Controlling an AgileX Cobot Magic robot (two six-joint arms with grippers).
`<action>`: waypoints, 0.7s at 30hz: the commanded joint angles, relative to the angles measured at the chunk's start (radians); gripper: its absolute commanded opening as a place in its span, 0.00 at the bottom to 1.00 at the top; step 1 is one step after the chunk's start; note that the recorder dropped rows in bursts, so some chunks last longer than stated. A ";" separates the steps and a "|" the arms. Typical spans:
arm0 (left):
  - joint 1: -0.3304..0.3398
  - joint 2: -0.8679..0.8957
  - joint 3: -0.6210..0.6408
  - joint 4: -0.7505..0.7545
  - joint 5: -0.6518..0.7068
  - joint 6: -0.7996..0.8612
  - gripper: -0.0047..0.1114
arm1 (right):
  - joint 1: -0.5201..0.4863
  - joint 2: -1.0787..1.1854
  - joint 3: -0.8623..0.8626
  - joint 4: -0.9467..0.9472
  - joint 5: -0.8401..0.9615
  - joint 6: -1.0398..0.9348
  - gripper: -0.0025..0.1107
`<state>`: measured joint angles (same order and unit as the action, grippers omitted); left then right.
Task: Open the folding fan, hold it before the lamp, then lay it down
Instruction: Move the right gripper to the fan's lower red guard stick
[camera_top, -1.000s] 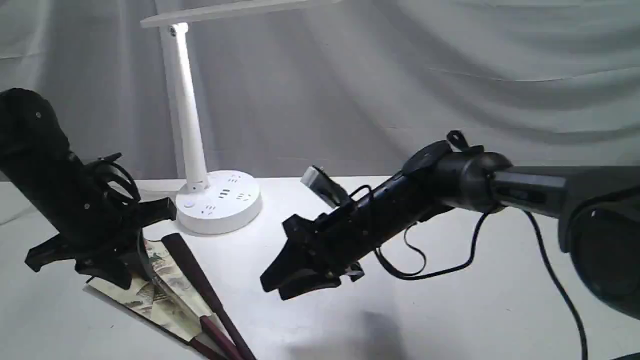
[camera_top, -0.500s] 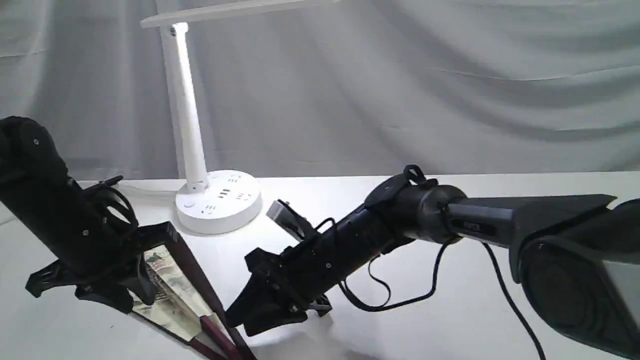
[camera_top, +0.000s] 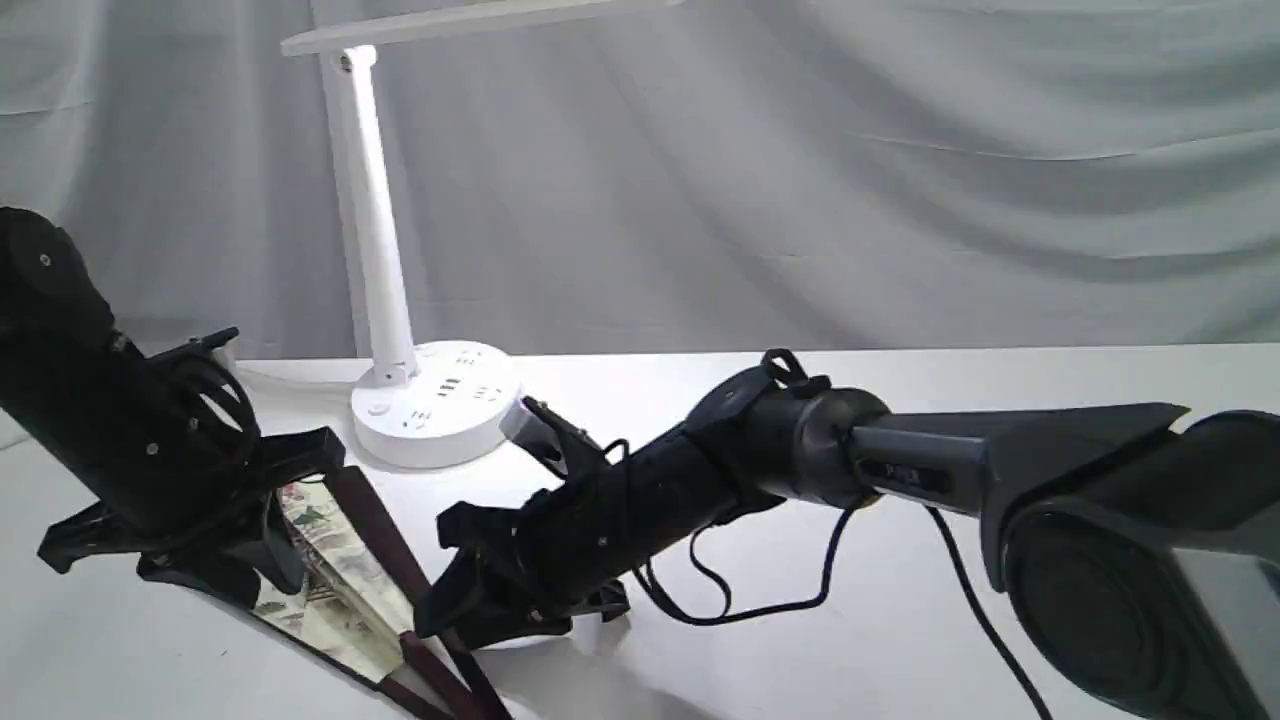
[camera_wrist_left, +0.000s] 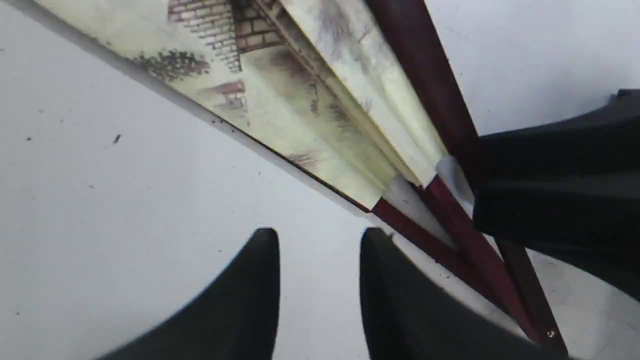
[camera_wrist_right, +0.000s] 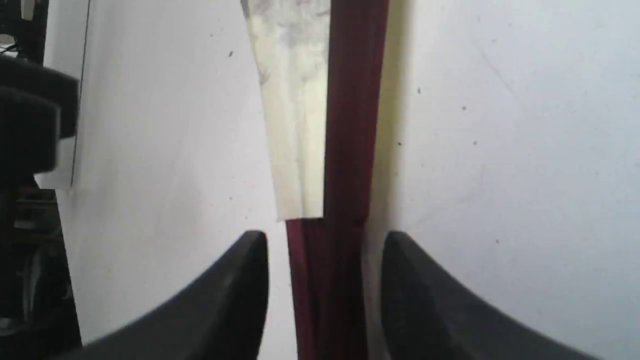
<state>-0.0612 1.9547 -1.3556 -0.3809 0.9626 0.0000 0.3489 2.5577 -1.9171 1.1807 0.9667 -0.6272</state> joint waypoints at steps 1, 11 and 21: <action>0.000 -0.012 0.006 -0.006 0.002 0.012 0.28 | 0.001 -0.002 -0.005 0.008 -0.023 -0.004 0.35; 0.000 -0.012 0.006 -0.006 0.001 0.028 0.28 | 0.001 -0.002 -0.005 0.008 -0.017 0.004 0.33; 0.000 -0.012 0.006 -0.006 0.001 0.031 0.28 | 0.001 -0.002 -0.005 0.008 -0.013 0.011 0.33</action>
<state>-0.0612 1.9547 -1.3556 -0.3809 0.9626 0.0191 0.3489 2.5577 -1.9171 1.1846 0.9520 -0.6213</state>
